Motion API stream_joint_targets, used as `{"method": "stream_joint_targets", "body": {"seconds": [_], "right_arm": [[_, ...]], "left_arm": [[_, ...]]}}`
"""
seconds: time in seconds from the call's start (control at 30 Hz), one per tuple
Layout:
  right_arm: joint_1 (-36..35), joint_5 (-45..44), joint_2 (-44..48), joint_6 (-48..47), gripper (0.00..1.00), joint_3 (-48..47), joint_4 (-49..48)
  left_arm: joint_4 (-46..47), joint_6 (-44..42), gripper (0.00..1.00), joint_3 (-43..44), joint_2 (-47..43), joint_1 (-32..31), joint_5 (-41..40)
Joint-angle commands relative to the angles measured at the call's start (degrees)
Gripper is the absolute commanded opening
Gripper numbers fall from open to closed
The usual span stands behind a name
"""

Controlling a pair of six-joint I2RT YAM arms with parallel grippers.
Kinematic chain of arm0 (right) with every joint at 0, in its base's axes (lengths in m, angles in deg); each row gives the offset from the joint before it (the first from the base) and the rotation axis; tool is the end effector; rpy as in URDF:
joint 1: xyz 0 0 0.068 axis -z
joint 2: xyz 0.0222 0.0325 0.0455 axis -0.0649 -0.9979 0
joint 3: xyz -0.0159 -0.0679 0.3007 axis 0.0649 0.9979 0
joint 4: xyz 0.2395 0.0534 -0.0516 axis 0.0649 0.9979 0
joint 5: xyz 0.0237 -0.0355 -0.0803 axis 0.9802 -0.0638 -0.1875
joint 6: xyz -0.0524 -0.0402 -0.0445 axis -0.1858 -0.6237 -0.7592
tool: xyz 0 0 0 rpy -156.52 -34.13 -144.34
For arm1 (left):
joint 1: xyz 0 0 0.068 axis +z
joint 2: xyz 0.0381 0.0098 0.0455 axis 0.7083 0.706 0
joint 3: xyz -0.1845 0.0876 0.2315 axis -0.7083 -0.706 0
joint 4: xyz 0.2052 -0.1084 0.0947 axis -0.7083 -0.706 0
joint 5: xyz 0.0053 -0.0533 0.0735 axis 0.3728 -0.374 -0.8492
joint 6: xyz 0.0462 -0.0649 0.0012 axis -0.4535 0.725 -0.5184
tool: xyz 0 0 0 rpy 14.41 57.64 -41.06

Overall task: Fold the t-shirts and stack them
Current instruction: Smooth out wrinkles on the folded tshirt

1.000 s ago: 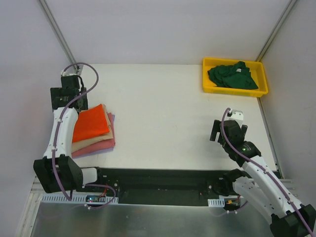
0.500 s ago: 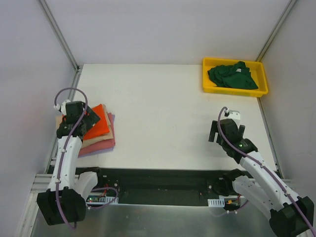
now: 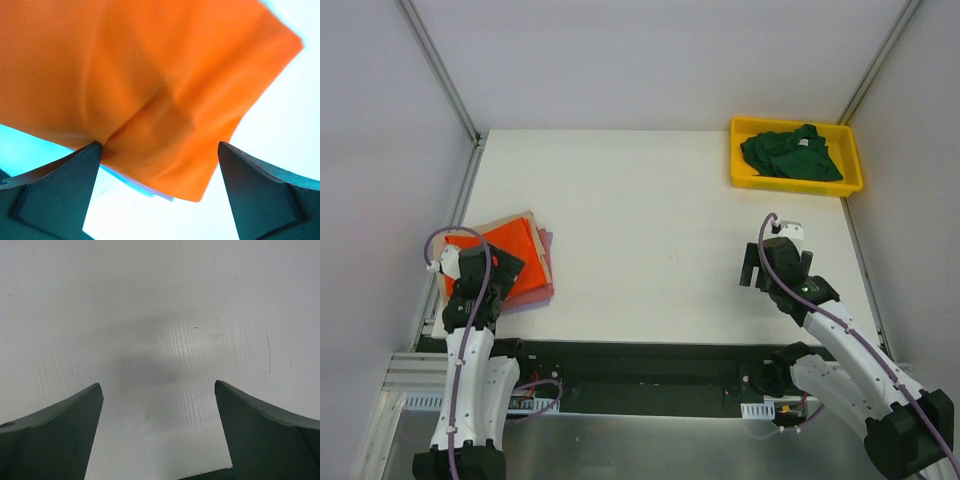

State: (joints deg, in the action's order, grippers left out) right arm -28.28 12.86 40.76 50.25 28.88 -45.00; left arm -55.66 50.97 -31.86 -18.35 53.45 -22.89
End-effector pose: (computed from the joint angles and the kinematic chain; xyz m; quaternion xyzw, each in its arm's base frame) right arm 0.1525 0.0361 0.2379 -0.0445 0.8991 -0.0979 0.4243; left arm 0.1113 0.0306 0.2275 -0.4665 0.7608 -0.0654 0.4464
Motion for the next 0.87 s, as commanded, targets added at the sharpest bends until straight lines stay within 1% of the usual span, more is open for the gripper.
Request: {"method": "stream_joint_targets", "body": {"seconds": [0.0,0.03,0.07,0.13,0.2,0.23,0.3,0.37,0.43,0.53,0.73,0.83], "right_arm": [[0.5,-0.1,0.9,1.5,0.96,-5.7,-0.1],[0.5,-0.6,1.0,2.1,0.96,-6.8,0.3],[0.6,-1.2,1.3,2.9,0.96,-7.8,0.8],[1.7,-2.1,2.0,4.6,0.96,-9.5,1.4],[3.5,-2.2,2.4,5.4,0.96,-11.2,1.8],[4.4,-2.1,2.3,5.7,0.96,-12.0,2.2],[6.0,-2.6,2.2,6.1,0.96,-13.4,3.3],[6.3,-2.8,2.3,5.9,0.96,-14.5,4.4],[6.3,-2.3,2.7,4.9,0.96,-14.6,4.7],[6.2,-3.6,3.5,4.1,0.96,-13.1,5.5],[6.2,-3.5,6.4,3.1,0.96,-10.6,4.5],[6.3,-3.1,7.6,2.9,0.96,-11.0,4.2]], "left_arm": [[0.5,-0.7,0.99,11.0,1.4,0.4,5.0],[1.0,-2.4,0.99,14.3,2.9,0.4,8.0],[1.2,-3.8,0.99,18.5,4.6,0.4,13.1],[4.8,-7.4,0.99,23.0,8.3,0.2,23.7],[9.7,-9.7,0.99,25.7,11.5,-2.6,30.1],[11.7,-11.3,0.99,26.1,12.5,-5.5,29.2],[13.9,-13.5,0.99,26.6,14.8,-15.3,21.1],[14.7,-15.5,0.99,27.2,17.6,-21.2,17.2],[15.5,-16.2,0.99,27.1,20.2,-22.5,18.7],[16.8,-16.3,0.99,25.2,21.7,-22.7,18.3],[17.3,-16.3,0.99,23.2,21.1,-22.7,15.4],[17.2,-16.7,0.99,22.6,20.1,-22.7,13.9]]}}
